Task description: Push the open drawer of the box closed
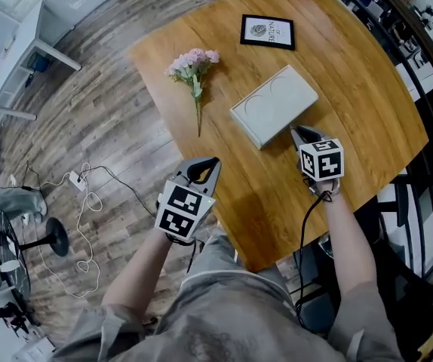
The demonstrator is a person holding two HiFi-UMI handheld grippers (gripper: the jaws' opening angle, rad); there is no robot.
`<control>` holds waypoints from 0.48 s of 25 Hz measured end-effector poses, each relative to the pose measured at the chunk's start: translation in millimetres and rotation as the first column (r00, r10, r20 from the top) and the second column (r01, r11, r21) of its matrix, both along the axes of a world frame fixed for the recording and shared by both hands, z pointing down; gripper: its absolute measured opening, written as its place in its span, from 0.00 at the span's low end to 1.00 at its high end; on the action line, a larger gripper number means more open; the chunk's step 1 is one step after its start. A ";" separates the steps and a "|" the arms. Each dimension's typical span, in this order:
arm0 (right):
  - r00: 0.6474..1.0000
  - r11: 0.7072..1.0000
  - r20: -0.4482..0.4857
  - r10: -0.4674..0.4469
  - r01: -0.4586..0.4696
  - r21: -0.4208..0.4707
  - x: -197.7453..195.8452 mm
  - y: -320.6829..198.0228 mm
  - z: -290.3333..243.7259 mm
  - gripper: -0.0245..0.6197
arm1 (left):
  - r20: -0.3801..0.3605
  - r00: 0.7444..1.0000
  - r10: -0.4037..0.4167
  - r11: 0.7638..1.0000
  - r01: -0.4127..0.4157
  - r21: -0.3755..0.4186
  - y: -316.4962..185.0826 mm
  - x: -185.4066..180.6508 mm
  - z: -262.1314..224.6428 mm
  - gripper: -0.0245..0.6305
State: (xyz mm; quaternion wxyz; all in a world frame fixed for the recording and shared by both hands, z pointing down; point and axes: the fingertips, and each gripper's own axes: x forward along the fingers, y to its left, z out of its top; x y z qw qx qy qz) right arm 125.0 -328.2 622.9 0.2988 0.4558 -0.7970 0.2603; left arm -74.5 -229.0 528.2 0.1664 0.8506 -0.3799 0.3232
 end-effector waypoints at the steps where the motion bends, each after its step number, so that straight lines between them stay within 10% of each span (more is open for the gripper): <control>1: 1.000 1.000 0.013 -0.001 0.001 0.022 -0.6 2.7 -12.7 0.14 | -0.004 1.000 0.002 1.000 -0.002 0.014 -0.8 0.2 -5.9 0.06; 12: 0.990 0.959 0.144 -0.007 -0.034 0.280 -5.5 60.1 -165.7 0.12 | -0.036 0.998 0.043 0.976 -0.034 0.216 -0.7 1.9 -93.8 0.06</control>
